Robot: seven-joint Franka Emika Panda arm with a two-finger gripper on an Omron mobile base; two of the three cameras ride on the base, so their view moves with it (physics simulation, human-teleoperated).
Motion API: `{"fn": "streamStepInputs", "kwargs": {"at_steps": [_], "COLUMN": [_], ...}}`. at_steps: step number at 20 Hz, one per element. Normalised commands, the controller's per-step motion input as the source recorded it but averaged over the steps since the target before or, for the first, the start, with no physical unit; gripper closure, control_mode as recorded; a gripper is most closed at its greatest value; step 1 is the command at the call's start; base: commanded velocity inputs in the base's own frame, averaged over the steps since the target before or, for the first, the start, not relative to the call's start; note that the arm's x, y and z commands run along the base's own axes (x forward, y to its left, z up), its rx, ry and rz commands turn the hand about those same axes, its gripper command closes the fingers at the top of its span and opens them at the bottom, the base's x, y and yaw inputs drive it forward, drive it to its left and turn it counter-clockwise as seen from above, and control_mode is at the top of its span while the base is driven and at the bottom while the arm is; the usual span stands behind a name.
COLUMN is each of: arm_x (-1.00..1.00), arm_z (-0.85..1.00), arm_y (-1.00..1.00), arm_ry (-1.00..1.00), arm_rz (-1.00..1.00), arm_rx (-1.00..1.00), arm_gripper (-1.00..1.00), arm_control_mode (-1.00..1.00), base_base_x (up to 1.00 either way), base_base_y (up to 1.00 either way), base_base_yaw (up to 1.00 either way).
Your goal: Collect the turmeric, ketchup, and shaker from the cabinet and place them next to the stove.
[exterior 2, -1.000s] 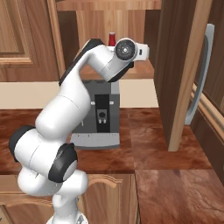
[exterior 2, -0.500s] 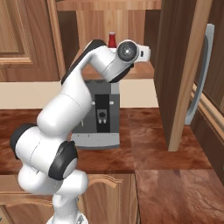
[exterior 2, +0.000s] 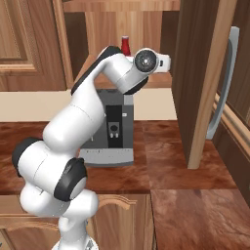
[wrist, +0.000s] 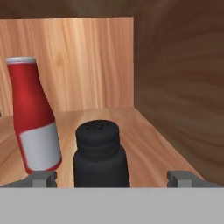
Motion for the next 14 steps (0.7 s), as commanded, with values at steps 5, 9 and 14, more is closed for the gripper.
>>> {"fn": "streamStepInputs", "kwargs": {"at_steps": [5,9,14], "arm_x": [0.11,0.13,0.09], "arm_z": [-0.08,-0.07,-0.04], "arm_y": [0.00,0.00,0.00], "arm_ry": [0.03,0.02,0.01], "arm_rz": [0.01,0.02,0.02], "arm_rx": [0.00,0.00,0.00], "arm_gripper": [-1.00,-1.00,1.00], "arm_control_mode": [-1.00,-1.00,-1.00], "base_base_x": [0.00,0.00,0.00], "base_base_y": [0.00,0.00,0.00], "base_base_yaw": [0.00,0.00,0.00]}}
